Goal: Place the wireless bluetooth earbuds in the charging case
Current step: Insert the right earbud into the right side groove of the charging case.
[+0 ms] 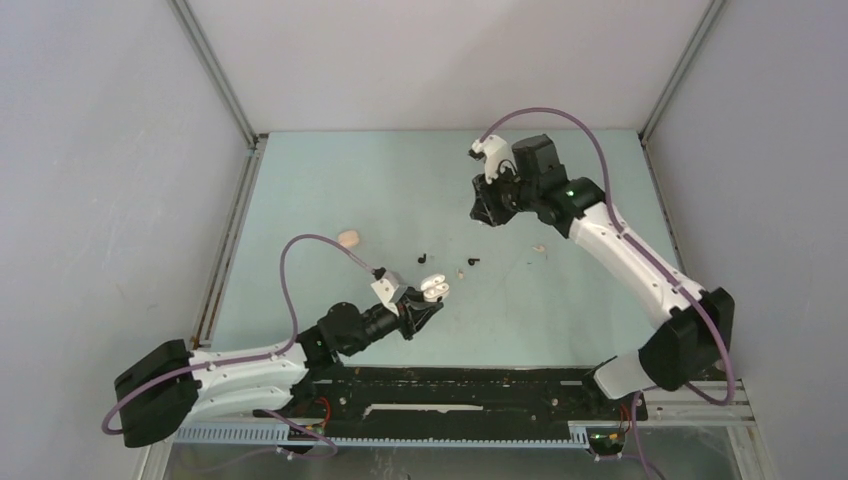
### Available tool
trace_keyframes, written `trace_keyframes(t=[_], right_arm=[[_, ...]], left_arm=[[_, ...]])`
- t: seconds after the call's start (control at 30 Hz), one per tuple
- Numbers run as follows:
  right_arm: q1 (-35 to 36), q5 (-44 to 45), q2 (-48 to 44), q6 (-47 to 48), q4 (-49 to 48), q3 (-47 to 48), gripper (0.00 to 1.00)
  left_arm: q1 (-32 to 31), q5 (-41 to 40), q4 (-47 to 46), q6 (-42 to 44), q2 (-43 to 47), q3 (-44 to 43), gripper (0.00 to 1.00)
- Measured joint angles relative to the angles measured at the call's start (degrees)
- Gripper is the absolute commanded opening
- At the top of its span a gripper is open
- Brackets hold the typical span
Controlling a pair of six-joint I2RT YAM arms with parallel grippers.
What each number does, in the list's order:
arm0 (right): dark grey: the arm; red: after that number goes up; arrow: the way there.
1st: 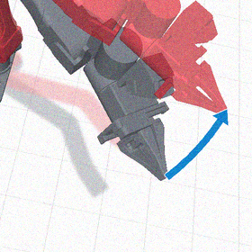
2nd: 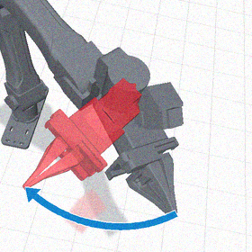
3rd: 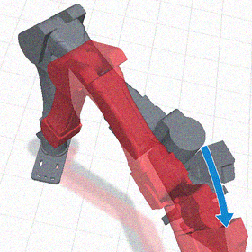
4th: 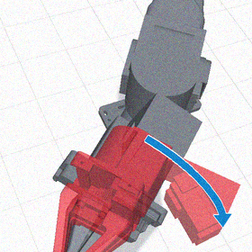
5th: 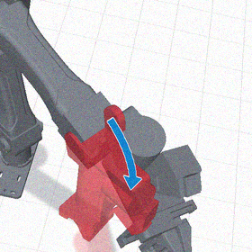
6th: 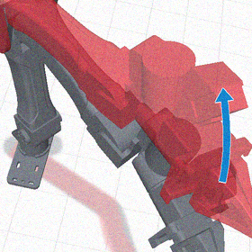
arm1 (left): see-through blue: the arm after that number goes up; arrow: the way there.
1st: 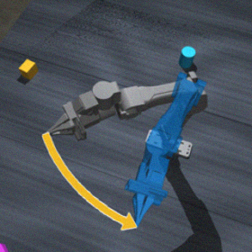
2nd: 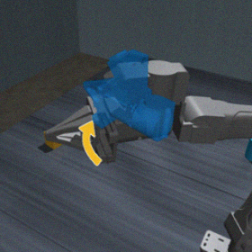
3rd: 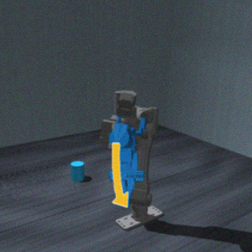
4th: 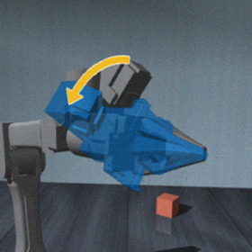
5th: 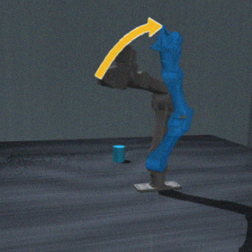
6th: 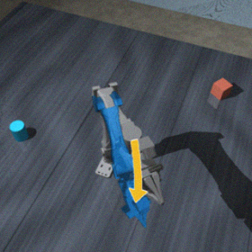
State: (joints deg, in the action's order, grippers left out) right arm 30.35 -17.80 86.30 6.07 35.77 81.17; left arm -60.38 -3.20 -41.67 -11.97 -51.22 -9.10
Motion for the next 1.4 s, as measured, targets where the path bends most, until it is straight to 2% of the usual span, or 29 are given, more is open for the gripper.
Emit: trace_keyframes(t=[0.3, 0.57, 0.73, 0.83, 1.03, 1.17, 1.3, 1.4], right_arm=[[-1.8, -11.1, -15.1, -5.0, -19.7, -14.0, 0.0], [-4.2, -20.2, -19.2, -10.5, -32.5, -18.8, 0.0], [-4.2, -23.6, -19.5, -10.6, -33.7, -19.6, 0.0], [-4.5, -25.2, -19.2, -9.1, -30.9, -18.1, 0.0], [-7.0, -27.8, -14.0, -3.8, -19.6, -2.6, 0.0], [-8.4, -27.9, -15.4, -0.3, -16.4, 2.9, 0.0], [-9.0, -29.2, -20.5, 1.3, -17.6, 0.3, 0.0], [-9.2, -29.0, -26.1, 1.2, -21.7, -6.6, 0.0]], left_arm=[[0.0, -0.7, -11.6, -2.1, -11.3, -4.5, 0.0], [0.0, -3.2, -22.3, -6.9, -18.3, -8.1, 0.0], [0.0, -3.7, -25.8, -10.0, -21.1, -10.6, 0.0], [0.0, -3.7, -26.8, -10.8, -21.2, -11.5, 0.0], [0.4, -3.0, -24.8, -12.0, -20.7, -13.7, 0.0], [0.4, -1.2, -23.2, -12.0, -19.7, -14.8, 0.0], [0.5, 1.6, -19.8, -11.4, -18.9, -16.0, 0.0], [0.5, 4.5, -15.3, -9.8, -18.4, -18.2, 0.0]])
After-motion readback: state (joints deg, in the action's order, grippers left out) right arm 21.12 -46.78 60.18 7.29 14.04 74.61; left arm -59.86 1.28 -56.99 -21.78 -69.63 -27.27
